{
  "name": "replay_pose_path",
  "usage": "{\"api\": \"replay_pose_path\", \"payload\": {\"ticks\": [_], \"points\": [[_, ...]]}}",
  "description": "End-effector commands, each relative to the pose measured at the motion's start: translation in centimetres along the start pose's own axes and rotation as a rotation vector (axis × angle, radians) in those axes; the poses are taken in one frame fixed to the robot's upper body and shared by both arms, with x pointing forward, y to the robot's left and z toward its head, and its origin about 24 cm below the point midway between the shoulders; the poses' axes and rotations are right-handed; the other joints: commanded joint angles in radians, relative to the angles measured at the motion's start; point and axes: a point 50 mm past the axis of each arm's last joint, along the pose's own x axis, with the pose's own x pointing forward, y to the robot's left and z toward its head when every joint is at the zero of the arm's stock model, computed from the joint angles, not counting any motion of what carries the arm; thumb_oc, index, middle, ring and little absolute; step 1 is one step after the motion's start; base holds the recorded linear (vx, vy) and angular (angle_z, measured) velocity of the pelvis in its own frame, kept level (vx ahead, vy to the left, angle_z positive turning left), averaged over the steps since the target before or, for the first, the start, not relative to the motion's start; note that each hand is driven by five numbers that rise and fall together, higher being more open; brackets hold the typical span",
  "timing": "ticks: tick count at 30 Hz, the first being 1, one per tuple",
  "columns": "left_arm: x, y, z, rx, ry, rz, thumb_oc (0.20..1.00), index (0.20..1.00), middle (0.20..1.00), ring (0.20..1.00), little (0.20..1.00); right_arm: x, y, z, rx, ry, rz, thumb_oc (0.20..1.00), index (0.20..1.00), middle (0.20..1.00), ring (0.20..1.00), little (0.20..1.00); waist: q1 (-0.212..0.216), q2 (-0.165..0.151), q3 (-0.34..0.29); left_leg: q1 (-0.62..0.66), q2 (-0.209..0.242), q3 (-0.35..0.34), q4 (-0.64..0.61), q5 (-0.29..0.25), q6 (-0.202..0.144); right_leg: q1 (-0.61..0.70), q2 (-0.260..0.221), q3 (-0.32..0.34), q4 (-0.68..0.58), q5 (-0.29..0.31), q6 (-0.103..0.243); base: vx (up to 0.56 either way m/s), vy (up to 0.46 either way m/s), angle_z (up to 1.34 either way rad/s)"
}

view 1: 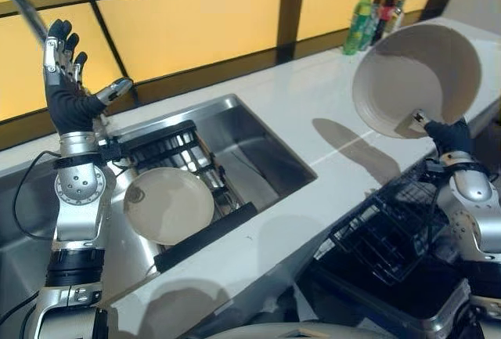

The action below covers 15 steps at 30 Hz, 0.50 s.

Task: Pick up plates and place into dishwasher.

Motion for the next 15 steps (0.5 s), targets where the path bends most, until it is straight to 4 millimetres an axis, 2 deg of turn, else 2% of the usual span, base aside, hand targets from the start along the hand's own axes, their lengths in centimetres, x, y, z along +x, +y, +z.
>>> {"api": "replay_pose_path", "payload": {"ticks": [1, 9, 15], "points": [[0.8, 1.6, 1.1, 0.08, -0.067, -0.023, 1.0, 1.0, 1.0, 1.0, 1.0, 0.1, -2.1, 3.1, -0.028, -0.178, -0.086, 0.2, 0.2, 0.2, 0.2, 0.2, -0.039, -0.01, -0.053, -0.067, -0.012, -0.03, 0.001, 0.012, 0.034, 0.016, -0.093, 0.019, 0.146, -0.107, 0.095, 0.01, -0.001, -0.15], [0.9, 2.7, 1.2, 0.124, -0.07, 0.001, 1.0, 1.0, 1.0, 1.0, 1.0, -1.7, -5.4, 0.6, -0.049, -0.079, -0.22, 0.2, 0.2, 0.2, 0.2, 0.2, -0.104, -0.008, -0.03, -0.05, -0.014, 0.023, 0.002, -0.009, 0.041, -0.004, -0.103, 0.061, 0.155, -0.093, 0.122, 0.0, -0.014, -0.19], [0.7, 3.6, 1.2, 0.156, -0.058, 0.015, 1.0, 1.0, 1.0, 1.0, 1.0, -3.5, -7.6, -2.3, -0.108, 0.054, -0.316, 0.2, 0.2, 0.2, 0.2, 0.2, -0.136, -0.003, -0.014, -0.051, -0.008, 0.046, 0.002, -0.008, 0.042, -0.017, -0.093, 0.085, 0.156, -0.093, 0.127, 0.0, -0.058, -0.16]]}}
